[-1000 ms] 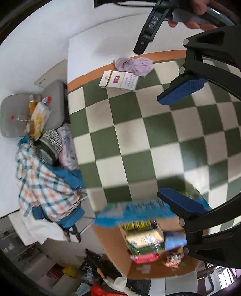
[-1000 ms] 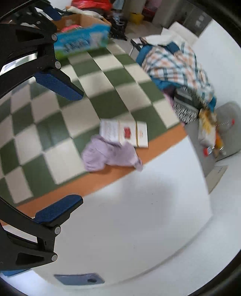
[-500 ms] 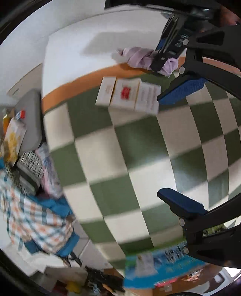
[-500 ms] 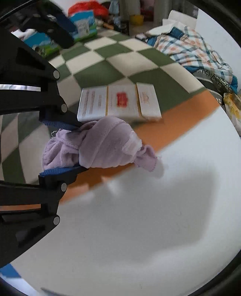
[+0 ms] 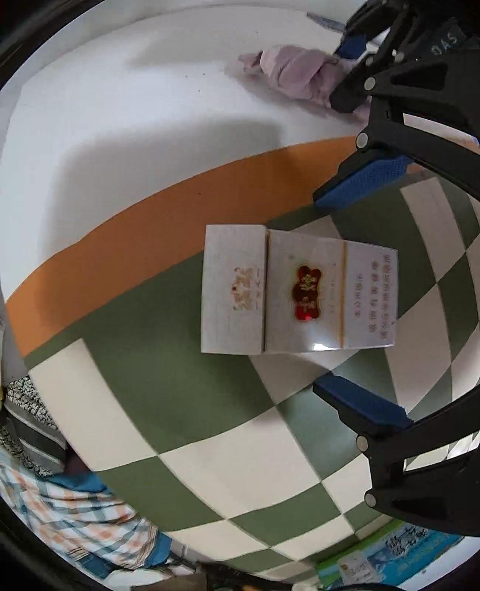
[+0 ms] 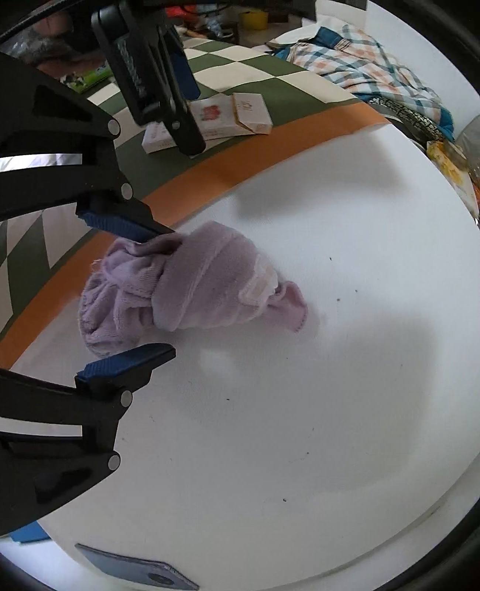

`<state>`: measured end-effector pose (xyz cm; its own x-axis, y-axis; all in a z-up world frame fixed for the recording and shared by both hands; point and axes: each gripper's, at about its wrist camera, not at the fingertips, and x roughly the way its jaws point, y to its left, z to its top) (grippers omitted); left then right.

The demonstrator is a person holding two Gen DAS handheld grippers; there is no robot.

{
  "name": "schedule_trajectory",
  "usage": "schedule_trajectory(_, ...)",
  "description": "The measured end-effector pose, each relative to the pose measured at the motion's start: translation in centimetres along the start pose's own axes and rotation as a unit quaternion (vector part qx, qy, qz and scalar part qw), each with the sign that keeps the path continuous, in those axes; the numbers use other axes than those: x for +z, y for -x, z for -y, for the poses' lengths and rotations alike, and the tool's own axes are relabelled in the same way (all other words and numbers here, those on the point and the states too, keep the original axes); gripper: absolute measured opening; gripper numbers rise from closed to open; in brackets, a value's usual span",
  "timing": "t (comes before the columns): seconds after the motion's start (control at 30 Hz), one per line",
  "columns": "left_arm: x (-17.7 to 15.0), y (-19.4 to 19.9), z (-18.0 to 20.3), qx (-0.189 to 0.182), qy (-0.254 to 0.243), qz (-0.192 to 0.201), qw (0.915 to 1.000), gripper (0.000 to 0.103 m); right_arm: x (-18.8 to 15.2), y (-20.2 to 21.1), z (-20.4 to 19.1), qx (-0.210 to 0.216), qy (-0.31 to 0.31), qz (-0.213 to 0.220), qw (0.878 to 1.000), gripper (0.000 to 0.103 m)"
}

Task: Organize soft objects
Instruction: 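Carry the cigarette box and lilac sock over the cardboard box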

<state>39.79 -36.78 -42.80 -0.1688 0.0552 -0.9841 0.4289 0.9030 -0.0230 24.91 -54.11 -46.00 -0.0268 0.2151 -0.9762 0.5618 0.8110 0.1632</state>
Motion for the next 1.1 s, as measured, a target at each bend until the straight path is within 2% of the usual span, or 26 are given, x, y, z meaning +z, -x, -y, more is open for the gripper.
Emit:
schedule_trajectory(0.07, -0.2, 0.2, 0.6, 0.009, -0.014, 0.010, 0.9998, 0.085, 0.3, -0.2, 0.1, 0.001, -0.002, -0.003, 1.000, 0.057)
schedule_trajectory(0.1, -0.3, 0.5, 0.7, 0.009, -0.017, 0.017, 0.9997, 0.076, 0.5, -0.3, 0.2, 0.002, -0.001, -0.004, 1.000, 0.058)
schedule_trajectory(0.13, -0.4, 0.8, 0.9, 0.009, -0.018, 0.021, 0.9996, 0.063, 0.5, -0.4, 0.1, 0.002, 0.000, -0.006, 1.000, 0.058)
schedule_trajectory(0.17, -0.5, 1.1, 1.1, 0.010, -0.019, 0.023, 0.9995, 0.056, 0.6, -0.5, 0.0, -0.002, 0.001, -0.005, 1.000, 0.058)
schedule_trajectory(0.2, -0.6, 1.2, 1.3, 0.011, -0.021, 0.023, 0.9995, 0.052, 0.7, -0.6, -0.1, -0.006, 0.002, -0.004, 1.000, 0.058)
schedule_trajectory(0.27, -0.9, 1.1, 1.4, 0.012, -0.019, 0.021, 0.9995, 0.052, 1.0, -0.7, -0.4, -0.020, 0.007, -0.001, 1.000, 0.057)
schedule_trajectory(0.3, -1.1, 1.1, 1.2, 0.009, -0.015, 0.021, 0.9996, 0.052, 1.0, -0.7, -0.6, -0.031, 0.011, 0.001, 0.999, 0.053)
schedule_trajectory(0.33, -1.3, 1.1, 1.2, 0.010, -0.013, 0.021, 0.9996, 0.052, 0.8, -0.7, -1.1, -0.049, 0.017, 0.007, 0.999, 0.048)
schedule_trajectory(0.37, -1.4, 1.2, 1.1, 0.011, -0.012, 0.021, 0.9997, 0.052, 0.7, -0.7, -1.4, -0.063, 0.022, 0.014, 0.998, 0.037)
schedule_trajectory(0.47, -2.1, 1.6, 0.1, 0.011, -0.003, 0.025, 0.9996, 0.052, 0.2, -0.8, -2.1, -0.079, 0.031, 0.015, 0.996, 0.033)
schedule_trajectory(0.6, -3.4, 3.4, -1.5, -0.013, 0.014, 0.043, 0.9989, 0.052, -1.0, 0.4, -3.0, -0.059, 0.037, 0.017, 0.997, 0.032)
schedule_trajectory(0.8, -9.1, 9.1, -5.2, -0.074, 0.040, 0.099, 0.9915, 0.052, -4.3, 4.8, -6.4, -0.019, 0.070, 0.054, 0.996, 0.031)
schedule_trajectory(0.97, -15.8, 14.5, -10.9, -0.079, 0.059, 0.160, 0.9822, 0.052, -9.8, 7.6, -12.2, 0.024, 0.122, 0.067, 0.990, 0.031)
schedule_trajectory(1.1, -21.3, 17.2, -16.4, -0.086, 0.084, 0.181, 0.9762, 0.052, -14.9, 9.2, -18.1, 0.059, 0.158, 0.063, 0.984, 0.031)
